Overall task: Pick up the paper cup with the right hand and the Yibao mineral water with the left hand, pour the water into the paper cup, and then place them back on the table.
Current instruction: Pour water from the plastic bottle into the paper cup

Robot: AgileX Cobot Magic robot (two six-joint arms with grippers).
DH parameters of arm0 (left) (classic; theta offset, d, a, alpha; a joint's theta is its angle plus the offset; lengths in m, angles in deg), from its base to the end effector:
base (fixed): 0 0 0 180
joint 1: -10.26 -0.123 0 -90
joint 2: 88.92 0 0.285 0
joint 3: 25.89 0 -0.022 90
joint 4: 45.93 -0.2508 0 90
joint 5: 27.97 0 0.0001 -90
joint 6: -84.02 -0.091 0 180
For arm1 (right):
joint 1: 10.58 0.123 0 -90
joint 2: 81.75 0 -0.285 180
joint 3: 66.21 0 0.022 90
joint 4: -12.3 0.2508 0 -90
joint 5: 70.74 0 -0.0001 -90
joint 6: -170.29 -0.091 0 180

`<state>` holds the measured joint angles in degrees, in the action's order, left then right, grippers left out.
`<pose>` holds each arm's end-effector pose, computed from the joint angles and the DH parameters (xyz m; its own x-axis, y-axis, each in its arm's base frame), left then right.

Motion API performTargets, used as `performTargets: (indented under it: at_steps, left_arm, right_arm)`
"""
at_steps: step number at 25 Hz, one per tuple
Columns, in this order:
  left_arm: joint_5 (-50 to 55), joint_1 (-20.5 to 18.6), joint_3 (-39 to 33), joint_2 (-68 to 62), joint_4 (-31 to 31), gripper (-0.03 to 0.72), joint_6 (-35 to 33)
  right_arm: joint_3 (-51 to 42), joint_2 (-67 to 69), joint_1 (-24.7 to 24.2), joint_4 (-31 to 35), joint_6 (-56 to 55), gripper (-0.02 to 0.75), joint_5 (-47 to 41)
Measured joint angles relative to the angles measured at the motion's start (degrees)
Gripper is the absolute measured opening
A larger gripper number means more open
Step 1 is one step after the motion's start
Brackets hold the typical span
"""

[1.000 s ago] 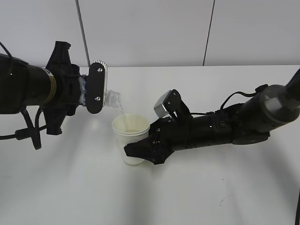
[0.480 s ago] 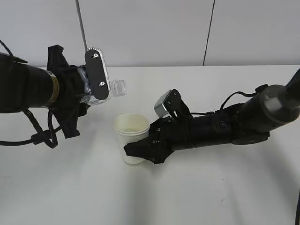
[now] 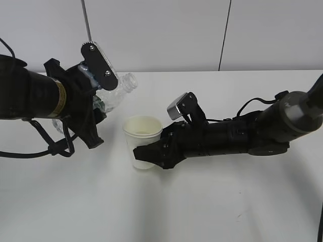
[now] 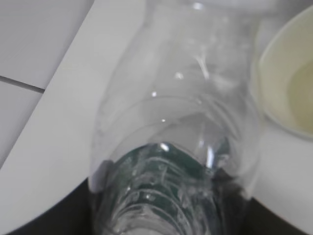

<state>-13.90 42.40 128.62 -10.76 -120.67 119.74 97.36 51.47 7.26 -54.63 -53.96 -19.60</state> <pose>0.2975 -0.1616 0.2092 -0.2061 0.8453 -0.4930 0.6344 0.4990 0.5904 0.3548 0.1826 0.0901 -0.3608 -0.2633 -0.8947 -0.8712 0.4376 0.2226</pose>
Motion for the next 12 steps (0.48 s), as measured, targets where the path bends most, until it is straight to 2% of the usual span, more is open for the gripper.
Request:
performTargets:
  at_steps: [5,12]
  left_arm:
    - [0.0,0.0,0.0,0.0,2.48,0.354,2.22]
    - [-2.39,-0.62,0.0,0.0,2.96,0.354,5.19]
  right_arm:
    - [0.0,0.1,0.0,2.63,0.0,0.509,-0.11]
    - [0.0,0.1,0.0,6.85,0.0,0.509,-4.03]
